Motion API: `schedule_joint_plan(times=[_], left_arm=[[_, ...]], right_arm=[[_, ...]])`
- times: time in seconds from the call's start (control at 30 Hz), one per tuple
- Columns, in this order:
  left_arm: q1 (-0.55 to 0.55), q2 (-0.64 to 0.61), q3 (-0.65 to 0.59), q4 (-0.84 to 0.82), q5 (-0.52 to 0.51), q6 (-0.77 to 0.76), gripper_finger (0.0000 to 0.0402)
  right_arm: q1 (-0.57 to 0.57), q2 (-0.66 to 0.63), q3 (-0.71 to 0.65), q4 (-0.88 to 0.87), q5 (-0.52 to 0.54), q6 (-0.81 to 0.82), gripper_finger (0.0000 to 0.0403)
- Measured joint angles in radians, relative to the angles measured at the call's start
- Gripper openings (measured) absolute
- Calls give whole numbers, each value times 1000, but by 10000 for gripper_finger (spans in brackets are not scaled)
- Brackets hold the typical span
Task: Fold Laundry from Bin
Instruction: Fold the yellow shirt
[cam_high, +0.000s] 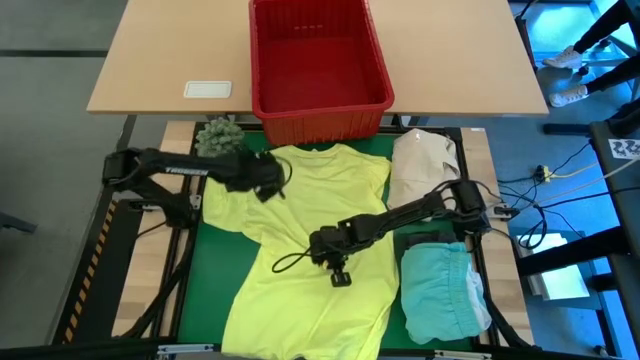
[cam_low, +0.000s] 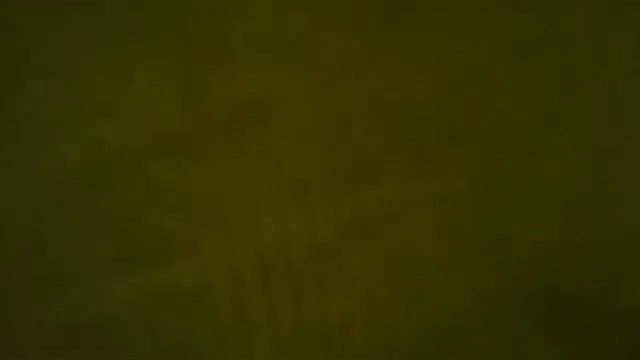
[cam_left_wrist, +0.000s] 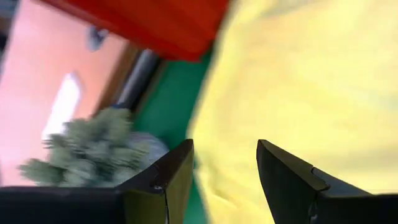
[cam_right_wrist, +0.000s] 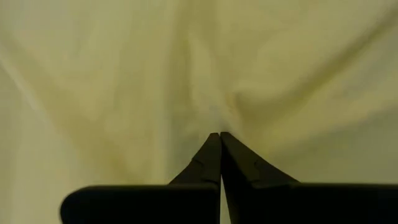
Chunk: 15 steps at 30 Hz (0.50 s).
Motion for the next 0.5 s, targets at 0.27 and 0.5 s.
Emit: schedule_joint_plan(times=[0.27, 0.5], left_arm=[[-343, -13, -21, -111, 85, -302, 170], [-634, -4, -47, -71, 122, -588, 170]], right_arm=[[-21, -5, 45, -59, 193, -17, 3], [-81, -5, 44, -52, 196, -23, 3]])
